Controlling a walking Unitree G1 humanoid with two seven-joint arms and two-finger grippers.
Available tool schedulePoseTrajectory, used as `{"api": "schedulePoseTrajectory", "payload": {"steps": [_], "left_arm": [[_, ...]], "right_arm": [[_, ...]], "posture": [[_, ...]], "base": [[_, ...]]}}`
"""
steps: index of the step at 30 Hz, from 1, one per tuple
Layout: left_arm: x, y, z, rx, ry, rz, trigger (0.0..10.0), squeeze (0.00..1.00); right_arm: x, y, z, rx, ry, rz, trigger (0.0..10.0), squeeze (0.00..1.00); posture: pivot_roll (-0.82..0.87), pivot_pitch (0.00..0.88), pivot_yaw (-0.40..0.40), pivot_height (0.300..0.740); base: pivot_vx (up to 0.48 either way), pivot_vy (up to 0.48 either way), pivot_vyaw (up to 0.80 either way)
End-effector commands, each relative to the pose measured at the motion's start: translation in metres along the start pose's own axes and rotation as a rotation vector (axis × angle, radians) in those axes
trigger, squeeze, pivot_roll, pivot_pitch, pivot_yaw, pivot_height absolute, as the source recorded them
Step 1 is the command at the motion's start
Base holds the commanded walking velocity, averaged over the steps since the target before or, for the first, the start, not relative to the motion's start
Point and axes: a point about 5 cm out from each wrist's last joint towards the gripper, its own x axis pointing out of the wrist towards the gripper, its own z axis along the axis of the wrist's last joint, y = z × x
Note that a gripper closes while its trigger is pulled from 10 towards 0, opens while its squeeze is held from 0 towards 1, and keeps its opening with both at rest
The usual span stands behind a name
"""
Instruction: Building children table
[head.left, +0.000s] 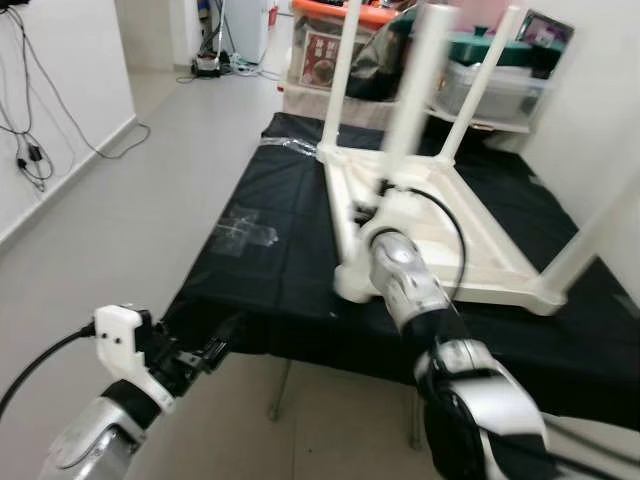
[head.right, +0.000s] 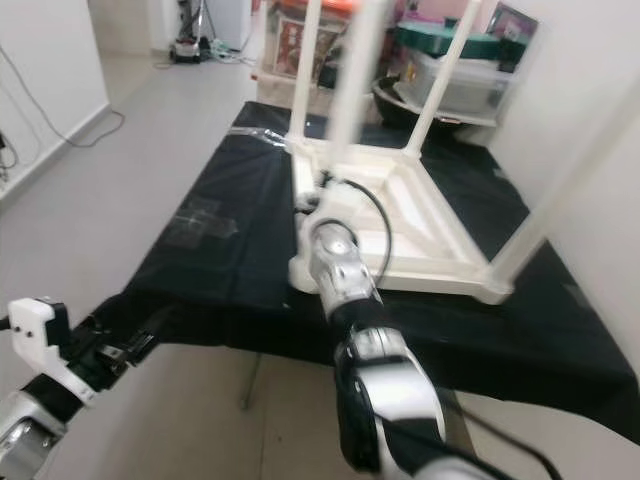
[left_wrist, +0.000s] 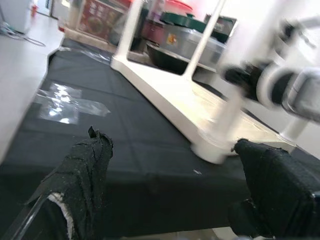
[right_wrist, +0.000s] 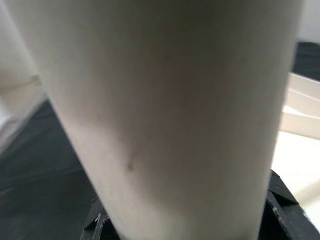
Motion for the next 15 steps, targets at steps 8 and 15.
{"api": "schedulePoseTrajectory", "payload": {"steps": [8, 15], "left_arm": [[0.005, -0.003, 0.000, -0.012, -0.002, -0.022, 10.0, 0.00], [0.006, -0.001, -0.001, -0.010, -0.013, -0.008, 10.0, 0.00]], "right_arm": [[-0.011, -0.005, -0.034, -0.184, 0.159, -0.018, 0.0, 0.00], [-0.007, 0.027, 0.012, -0.080, -0.041, 0.358, 10.0, 1.00]], "posture": [[0.17, 0.000, -0.174, 0.740], [0.18, 0.000, -0.181, 0.740]], "base": [[0.000, 0.000, 0.00], [0.000, 0.000, 0.00]]}}
